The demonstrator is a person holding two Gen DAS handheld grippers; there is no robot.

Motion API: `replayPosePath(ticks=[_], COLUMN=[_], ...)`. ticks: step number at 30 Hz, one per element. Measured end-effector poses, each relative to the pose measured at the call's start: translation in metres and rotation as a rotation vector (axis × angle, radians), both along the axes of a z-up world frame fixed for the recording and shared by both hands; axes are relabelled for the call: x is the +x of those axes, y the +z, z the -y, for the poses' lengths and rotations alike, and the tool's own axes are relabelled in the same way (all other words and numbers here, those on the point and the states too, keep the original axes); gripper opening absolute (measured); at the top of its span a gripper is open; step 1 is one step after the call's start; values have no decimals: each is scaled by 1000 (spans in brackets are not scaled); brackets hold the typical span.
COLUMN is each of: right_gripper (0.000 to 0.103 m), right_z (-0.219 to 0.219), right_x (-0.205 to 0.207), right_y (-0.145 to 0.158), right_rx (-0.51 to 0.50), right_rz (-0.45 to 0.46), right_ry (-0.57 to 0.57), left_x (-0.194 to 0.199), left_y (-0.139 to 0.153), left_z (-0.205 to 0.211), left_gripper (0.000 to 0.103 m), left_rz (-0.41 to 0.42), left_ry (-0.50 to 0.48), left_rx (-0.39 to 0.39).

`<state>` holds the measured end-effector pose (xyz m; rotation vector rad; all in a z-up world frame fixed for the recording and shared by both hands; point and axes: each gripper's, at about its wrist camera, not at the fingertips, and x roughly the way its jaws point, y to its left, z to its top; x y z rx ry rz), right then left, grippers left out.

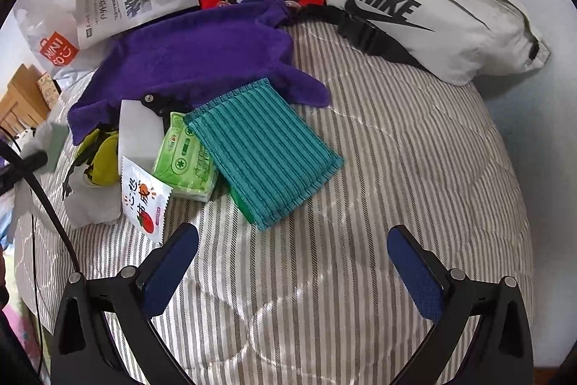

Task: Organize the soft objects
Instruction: 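Reach into the pile and grasp the white gloves with the left tool, then grasp the teal striped pad with the right tool while the left tool holds the gloves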

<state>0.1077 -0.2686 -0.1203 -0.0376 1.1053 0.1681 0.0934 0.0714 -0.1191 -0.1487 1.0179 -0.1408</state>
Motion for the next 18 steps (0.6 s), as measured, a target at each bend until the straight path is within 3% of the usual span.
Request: replayPosePath(ticks=[6, 14, 18], right_gripper=[103, 103, 103], right_z=[-8, -23, -24], right_x=[14, 52, 73], right_y=[-16, -42, -55], right_rx=[40, -38, -10], right_rz=[21, 75, 56], right_ry=[52, 144, 201], left_x=[-7, -8, -6], left_y=[-8, -14, -17], left_z=[3, 9, 9], left_gripper=[16, 16, 16], left_rz=[-18, -45, -56], left_ry=[9, -3, -7], left_rx=[-71, -78, -90])
